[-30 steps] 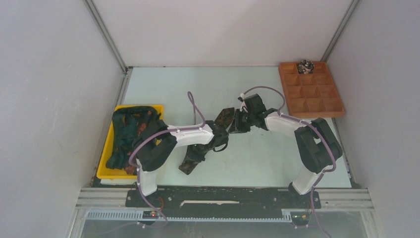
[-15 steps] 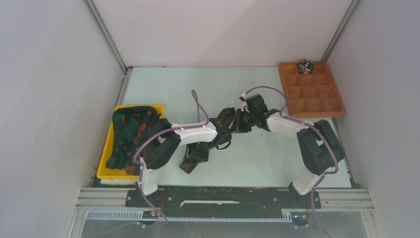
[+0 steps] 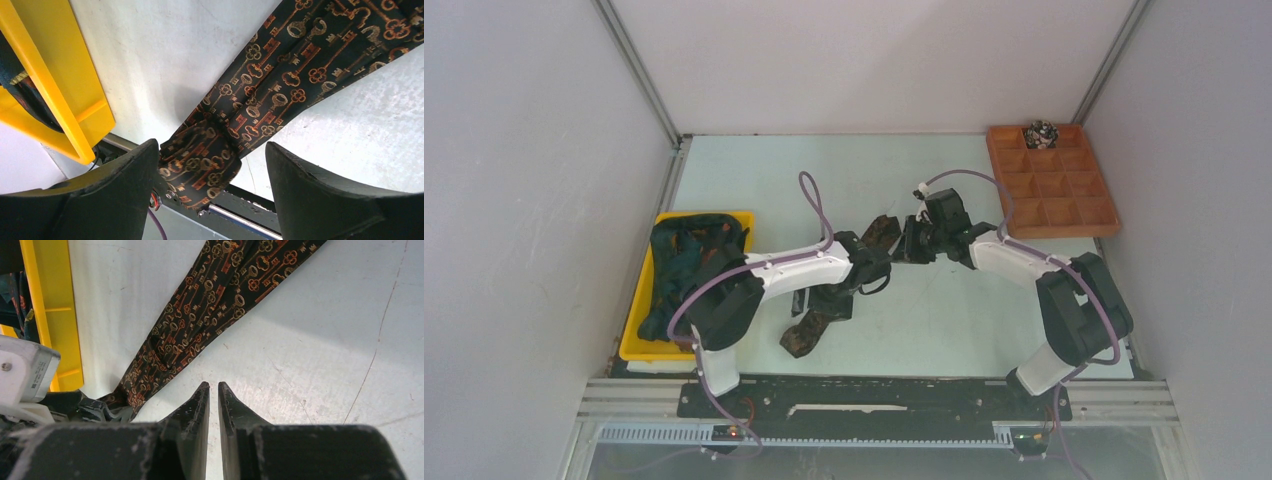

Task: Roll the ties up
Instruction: Roll the tie at the center of the board.

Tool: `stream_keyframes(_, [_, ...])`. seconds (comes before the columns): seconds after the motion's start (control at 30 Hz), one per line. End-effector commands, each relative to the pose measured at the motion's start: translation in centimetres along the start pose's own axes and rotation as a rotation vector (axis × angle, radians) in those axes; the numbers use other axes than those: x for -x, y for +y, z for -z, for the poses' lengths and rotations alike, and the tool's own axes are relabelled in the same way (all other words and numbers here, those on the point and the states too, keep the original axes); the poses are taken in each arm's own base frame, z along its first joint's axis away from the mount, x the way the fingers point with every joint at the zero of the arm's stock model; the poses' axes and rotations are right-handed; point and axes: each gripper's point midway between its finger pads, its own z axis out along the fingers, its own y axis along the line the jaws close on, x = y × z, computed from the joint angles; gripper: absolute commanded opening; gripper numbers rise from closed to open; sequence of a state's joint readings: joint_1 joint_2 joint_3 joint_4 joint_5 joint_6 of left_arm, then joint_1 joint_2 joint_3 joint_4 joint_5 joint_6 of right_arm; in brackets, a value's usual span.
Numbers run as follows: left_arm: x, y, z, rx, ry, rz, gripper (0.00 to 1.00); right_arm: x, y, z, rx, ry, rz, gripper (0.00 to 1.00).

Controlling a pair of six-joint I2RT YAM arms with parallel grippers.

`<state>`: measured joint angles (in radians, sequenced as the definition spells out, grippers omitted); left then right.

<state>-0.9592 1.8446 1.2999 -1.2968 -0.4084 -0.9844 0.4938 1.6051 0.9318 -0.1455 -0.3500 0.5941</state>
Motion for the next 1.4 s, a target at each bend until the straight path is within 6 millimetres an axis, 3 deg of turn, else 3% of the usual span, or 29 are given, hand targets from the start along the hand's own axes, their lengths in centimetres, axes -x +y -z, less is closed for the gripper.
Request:
stream_keyframes(0.0, [1.4,1.0,1.7,-0.047,-0.081,0.028,0.84,1.3,2.8,1.2,0.053,-0.085,0.080,0.15])
stream_keyframes(0.17, [1.8,3.0,2.3,-0.113,-0.132,0.079,0.81,0.0,5.4,2.1,0.087,-0.084,0.164,0.15])
stream_keyframes(0.3, [1.3,4.8,1.9,-0.208,-0.175,0.142,0.74,-3.0,7.3,2.2,0.108,-0.052,0.250,0.15])
stream_keyframes(0.47, [-0.1,6.0,0.6,-0.299,-0.194,0.181,0.65,-7.6,9.1,1.2,0.121,0.020,0.321,0.15])
stream_keyframes(0.6, [-0.8,7.2,1.0,-0.351,-0.249,0.205,0.66,-8.8,9.4,-0.1,0.103,0.053,0.302,0.19])
stream_keyframes(0.63, [-0.8,7.5,1.2,-0.368,-0.266,0.211,0.66,-8.6,9.2,-0.3,0.075,0.050,0.299,0.22])
stream_keyframes(0.73, [-1.1,8.3,1.6,-0.397,-0.309,0.226,0.68,-7.2,7.3,-1.0,-0.062,0.025,0.285,0.45])
stream_keyframes(0.93, [-1.2,9.1,3.9,-0.520,-0.387,0.230,0.68,-2.0,3.0,-0.9,-0.281,-0.047,0.239,0.62])
stream_keyframes(1.13, [-0.8,10.5,6.4,-0.597,-0.511,0.143,0.68,3.6,-1.1,-1.4,-0.390,-0.075,0.168,0.62])
stream_keyframes(1.37, [-0.9,10.0,7.3,-0.672,-0.553,0.109,0.69,7.6,-4.9,-3.6,-0.516,-0.041,0.141,0.58])
